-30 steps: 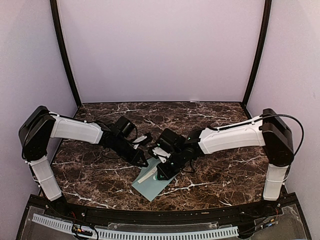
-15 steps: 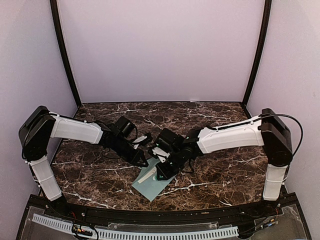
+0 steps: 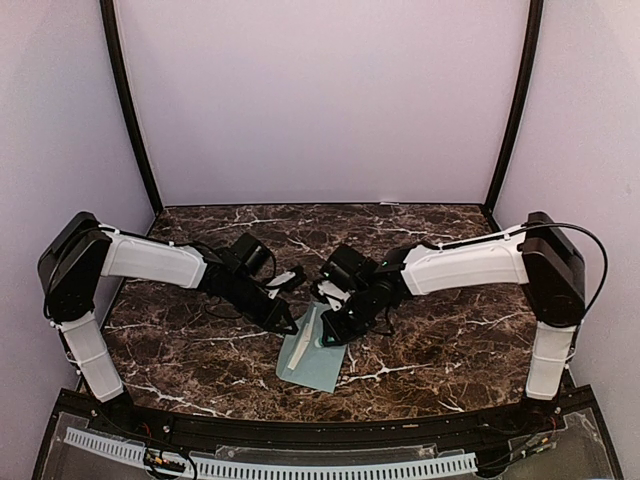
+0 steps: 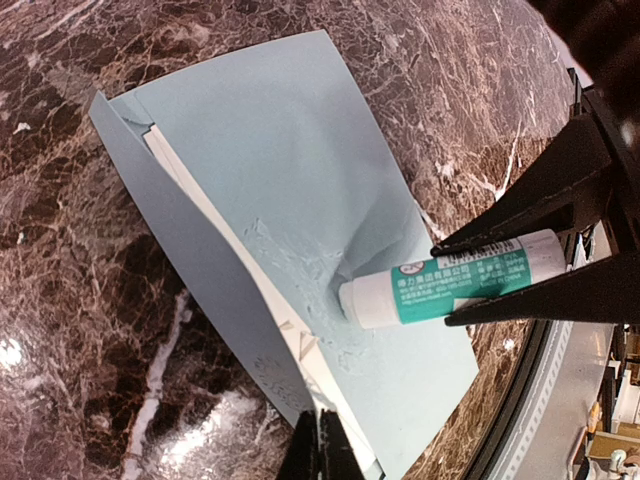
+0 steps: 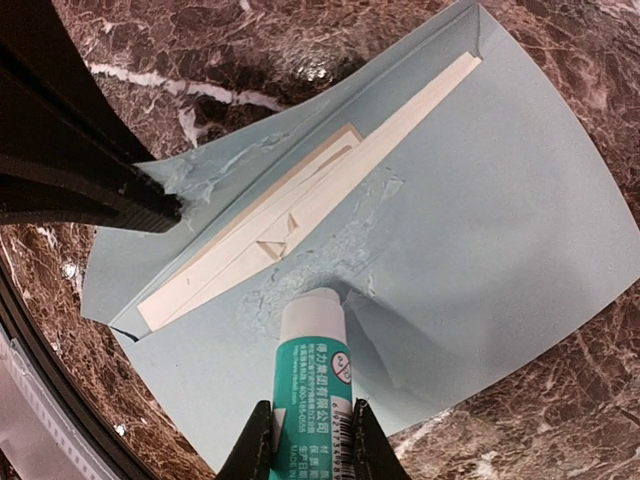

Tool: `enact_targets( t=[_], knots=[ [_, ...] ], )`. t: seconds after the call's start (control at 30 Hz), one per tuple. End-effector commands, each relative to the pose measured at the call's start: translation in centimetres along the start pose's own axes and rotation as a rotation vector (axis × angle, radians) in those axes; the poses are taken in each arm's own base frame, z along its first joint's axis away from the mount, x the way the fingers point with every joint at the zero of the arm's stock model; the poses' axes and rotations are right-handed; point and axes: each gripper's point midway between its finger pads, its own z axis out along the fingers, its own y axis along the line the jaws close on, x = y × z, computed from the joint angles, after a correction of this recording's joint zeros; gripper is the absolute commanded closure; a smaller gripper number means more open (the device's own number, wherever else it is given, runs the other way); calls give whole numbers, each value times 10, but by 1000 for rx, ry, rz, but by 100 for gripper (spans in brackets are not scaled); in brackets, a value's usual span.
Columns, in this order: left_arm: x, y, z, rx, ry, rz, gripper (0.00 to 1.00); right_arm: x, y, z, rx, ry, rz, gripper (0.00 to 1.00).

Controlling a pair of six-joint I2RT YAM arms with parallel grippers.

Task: Place the letter into the envelope and seal it
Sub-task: Paint the envelope at the center of the board.

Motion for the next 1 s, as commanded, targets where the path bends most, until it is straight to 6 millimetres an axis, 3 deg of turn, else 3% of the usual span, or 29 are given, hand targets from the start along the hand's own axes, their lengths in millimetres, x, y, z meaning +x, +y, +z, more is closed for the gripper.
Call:
enact_targets(
  t=[0.0, 0.4, 0.73, 0.97],
  knots=[
    [7, 1, 4, -4, 32, -2, 100, 21, -53, 6, 181, 65, 64, 92],
    [7, 1, 4, -11, 35, 0, 100, 1, -63, 7, 197, 33, 51, 92],
    [4, 8, 2, -57, 26, 0, 100, -22, -40, -19, 118, -43, -3, 91],
    [5, 9, 1, -61, 27, -2, 100, -32, -24, -20, 36, -78, -28, 91]
  ],
)
